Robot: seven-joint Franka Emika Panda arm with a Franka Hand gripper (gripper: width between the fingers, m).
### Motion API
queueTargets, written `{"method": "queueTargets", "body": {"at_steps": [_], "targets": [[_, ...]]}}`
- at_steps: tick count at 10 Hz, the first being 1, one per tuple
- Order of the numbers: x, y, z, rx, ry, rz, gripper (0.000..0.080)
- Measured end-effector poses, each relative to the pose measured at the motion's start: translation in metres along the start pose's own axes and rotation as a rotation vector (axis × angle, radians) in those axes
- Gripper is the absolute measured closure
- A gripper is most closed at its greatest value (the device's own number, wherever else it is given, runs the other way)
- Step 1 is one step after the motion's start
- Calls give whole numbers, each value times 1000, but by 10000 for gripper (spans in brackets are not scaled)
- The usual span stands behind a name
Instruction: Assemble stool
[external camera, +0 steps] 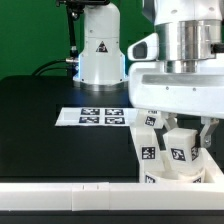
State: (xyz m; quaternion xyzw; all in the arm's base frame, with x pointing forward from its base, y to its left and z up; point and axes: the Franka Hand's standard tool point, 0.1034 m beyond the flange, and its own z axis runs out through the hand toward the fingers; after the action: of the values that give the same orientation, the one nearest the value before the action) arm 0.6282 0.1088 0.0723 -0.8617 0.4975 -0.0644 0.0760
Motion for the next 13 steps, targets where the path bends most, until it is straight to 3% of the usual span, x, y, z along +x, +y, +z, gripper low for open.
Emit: {"method": "queueTargets", "body": {"at_steps": [1, 5, 6, 7, 8, 9, 11, 13], "targets": [[-6, -3, 2, 9, -8, 173, 459], [-10, -4, 2, 15, -20, 407, 459], [-10, -5, 2, 22, -29, 511, 459], [-7, -6, 1, 48, -51, 719, 459], [-7, -7, 2, 53, -70, 846, 459], [-7, -8, 2, 54, -90, 1017, 459], [-8, -8, 2, 53, -95, 1064, 459], [-8, -8, 2, 54, -93, 993, 226]]}}
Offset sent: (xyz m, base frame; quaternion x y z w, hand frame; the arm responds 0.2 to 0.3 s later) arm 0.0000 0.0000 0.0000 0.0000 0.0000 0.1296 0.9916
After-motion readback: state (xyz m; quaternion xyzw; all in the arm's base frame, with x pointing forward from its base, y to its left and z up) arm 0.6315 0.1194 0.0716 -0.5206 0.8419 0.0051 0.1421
